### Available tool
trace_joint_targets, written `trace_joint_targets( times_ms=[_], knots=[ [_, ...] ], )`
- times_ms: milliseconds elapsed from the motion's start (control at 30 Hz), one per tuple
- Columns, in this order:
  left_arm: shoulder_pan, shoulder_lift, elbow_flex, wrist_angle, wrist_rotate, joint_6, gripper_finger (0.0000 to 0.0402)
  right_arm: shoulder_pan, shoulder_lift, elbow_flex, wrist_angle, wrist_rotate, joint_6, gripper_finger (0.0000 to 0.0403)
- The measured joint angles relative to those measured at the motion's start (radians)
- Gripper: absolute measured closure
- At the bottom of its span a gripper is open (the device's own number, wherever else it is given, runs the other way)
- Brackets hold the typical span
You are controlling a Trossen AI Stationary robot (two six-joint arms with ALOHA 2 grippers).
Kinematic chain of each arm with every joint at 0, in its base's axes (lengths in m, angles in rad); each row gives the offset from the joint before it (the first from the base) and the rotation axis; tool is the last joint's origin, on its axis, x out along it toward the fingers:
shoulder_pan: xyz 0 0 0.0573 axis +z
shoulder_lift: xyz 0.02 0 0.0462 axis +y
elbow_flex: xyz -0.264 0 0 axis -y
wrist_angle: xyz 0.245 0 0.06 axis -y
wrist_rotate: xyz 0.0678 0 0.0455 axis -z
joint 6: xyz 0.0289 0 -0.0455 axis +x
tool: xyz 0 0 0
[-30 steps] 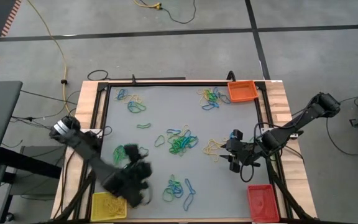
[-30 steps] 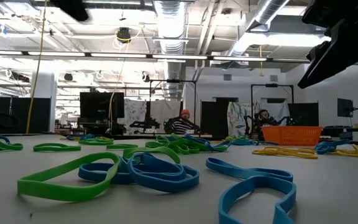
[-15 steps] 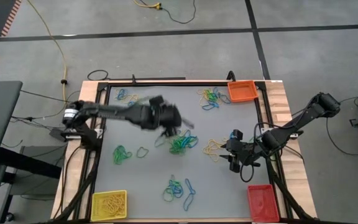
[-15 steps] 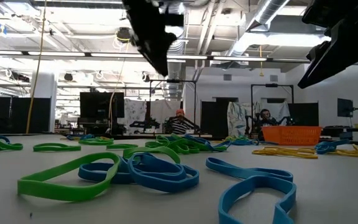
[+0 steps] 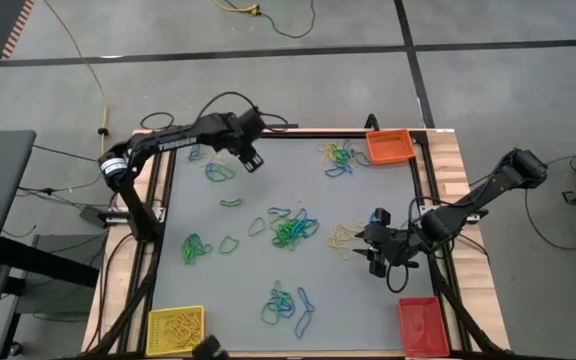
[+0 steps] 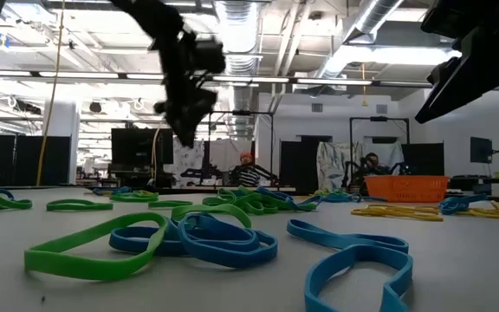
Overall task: Sort rubber bands into baskets
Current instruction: Put the yellow rubber band into the yellow bin
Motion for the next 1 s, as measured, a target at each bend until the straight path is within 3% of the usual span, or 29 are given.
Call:
trace_joint_targets(
  times_ms=[367,1000],
  knots=[
    [0.178,0.001,-0.198,0.142,0.146,-0.030,0.0253,0.000,0.000,0.000,0.000,0.000,0.000,0.0179],
    [0.269,0.001,-0.307,0.177,0.183,-0.129,0.0253,0.000,0.000,0.000,0.000,0.000,0.000,0.0179]
  ],
)
